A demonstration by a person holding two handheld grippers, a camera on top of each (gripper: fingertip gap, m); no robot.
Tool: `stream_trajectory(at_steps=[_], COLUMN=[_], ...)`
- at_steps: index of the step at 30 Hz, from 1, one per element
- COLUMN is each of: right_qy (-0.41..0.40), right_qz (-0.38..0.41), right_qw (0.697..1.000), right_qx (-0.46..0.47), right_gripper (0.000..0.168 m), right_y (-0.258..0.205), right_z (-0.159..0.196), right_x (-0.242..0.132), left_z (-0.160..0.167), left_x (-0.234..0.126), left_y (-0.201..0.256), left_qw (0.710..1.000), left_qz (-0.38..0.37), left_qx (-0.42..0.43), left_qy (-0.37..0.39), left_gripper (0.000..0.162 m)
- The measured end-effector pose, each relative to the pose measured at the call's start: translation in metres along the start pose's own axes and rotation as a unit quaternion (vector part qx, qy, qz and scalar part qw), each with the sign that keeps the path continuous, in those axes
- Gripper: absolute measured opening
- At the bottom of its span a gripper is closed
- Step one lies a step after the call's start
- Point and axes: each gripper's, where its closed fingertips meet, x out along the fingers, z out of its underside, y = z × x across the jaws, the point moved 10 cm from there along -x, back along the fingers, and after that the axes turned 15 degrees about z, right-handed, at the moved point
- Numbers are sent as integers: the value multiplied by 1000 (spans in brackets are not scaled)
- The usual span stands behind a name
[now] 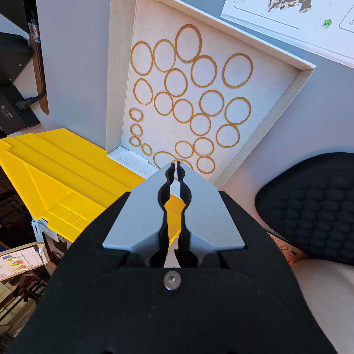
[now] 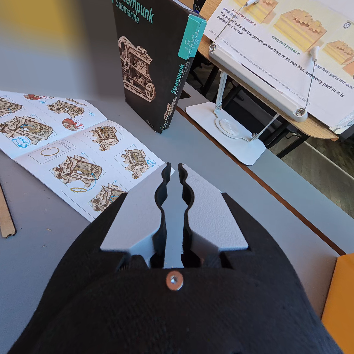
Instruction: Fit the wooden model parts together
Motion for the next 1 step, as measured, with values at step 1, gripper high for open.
stream_trajectory(at_steps=[1], right_qy=[0], right_qz=[0], right_qw=[1000], right_qx=[0], right_gripper=[7], right_y=[0], right_z=[0], right_x=[0], left_z=[0], left_x=[0], left_y=[0], left_qw=[1000], left_qz=[0], left_qx=[0], left_qy=[-1], left_gripper=[0])
